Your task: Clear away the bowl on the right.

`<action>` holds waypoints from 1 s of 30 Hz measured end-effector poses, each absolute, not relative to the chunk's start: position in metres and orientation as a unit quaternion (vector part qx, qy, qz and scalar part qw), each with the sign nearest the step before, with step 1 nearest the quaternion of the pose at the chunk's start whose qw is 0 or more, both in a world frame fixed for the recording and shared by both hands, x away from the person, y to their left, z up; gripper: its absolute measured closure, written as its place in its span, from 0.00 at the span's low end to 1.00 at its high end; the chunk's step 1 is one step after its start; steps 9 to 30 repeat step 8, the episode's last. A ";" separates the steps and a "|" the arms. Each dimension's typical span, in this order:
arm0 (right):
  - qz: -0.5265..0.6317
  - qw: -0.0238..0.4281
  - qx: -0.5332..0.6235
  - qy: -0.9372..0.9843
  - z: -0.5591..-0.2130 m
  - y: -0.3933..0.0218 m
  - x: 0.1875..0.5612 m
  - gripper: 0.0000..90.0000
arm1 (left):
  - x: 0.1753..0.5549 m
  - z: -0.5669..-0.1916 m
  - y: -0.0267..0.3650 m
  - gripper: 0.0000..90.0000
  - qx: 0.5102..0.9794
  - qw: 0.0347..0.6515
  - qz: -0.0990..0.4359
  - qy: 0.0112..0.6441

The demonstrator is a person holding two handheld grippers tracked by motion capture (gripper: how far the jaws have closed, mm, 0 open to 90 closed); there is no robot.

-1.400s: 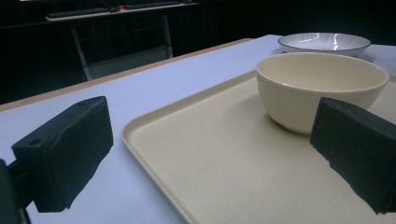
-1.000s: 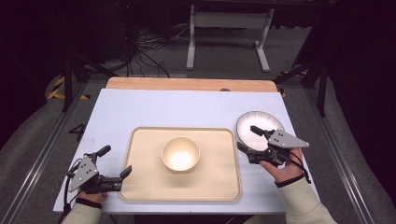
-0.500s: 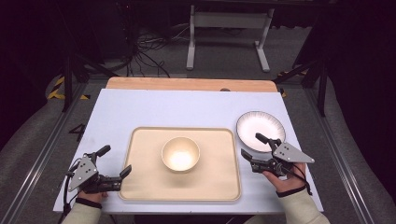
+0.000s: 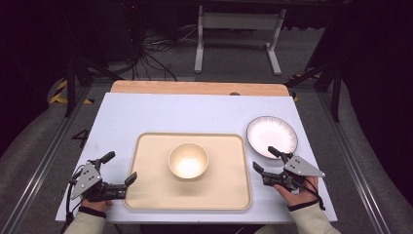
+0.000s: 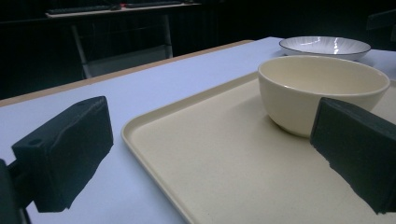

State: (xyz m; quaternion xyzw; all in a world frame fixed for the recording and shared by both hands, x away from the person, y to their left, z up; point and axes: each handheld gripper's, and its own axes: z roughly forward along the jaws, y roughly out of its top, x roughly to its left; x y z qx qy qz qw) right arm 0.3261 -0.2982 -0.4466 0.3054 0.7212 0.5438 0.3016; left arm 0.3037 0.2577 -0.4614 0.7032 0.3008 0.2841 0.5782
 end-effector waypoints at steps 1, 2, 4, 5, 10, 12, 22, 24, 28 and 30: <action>0.544 0.302 0.306 0.720 -0.446 -0.298 0.326 0.24 | 0.304 -0.461 0.258 0.00 0.703 0.578 0.284 0.301; 0.546 0.301 0.306 0.719 -0.446 -0.298 0.326 0.24 | 0.304 -0.461 0.258 0.00 0.703 0.578 0.284 0.301; 0.545 0.300 0.306 0.721 -0.446 -0.298 0.326 0.24 | 0.304 -0.461 0.258 0.00 0.703 0.578 0.284 0.300; 0.543 0.300 0.306 0.722 -0.447 -0.298 0.326 0.24 | 0.304 -0.461 0.258 0.00 0.703 0.578 0.285 0.300; 0.544 0.298 0.308 0.722 -0.447 -0.297 0.327 0.24 | 0.303 -0.461 0.257 0.00 0.704 0.578 0.284 0.298; 0.544 0.298 0.308 0.722 -0.447 -0.297 0.327 0.24 | 0.303 -0.461 0.257 0.00 0.704 0.578 0.284 0.298; 0.544 0.298 0.308 0.722 -0.447 -0.297 0.327 0.24 | 0.303 -0.461 0.257 0.00 0.704 0.578 0.284 0.298; 0.544 0.298 0.308 0.722 -0.447 -0.297 0.327 0.24 | 0.303 -0.461 0.257 0.00 0.704 0.578 0.284 0.298; 0.544 0.298 0.308 0.722 -0.447 -0.297 0.327 0.24 | 0.303 -0.461 0.257 0.00 0.704 0.578 0.284 0.298; 0.544 0.298 0.308 0.722 -0.447 -0.297 0.327 0.24 | 0.303 -0.461 0.257 0.00 0.704 0.578 0.284 0.298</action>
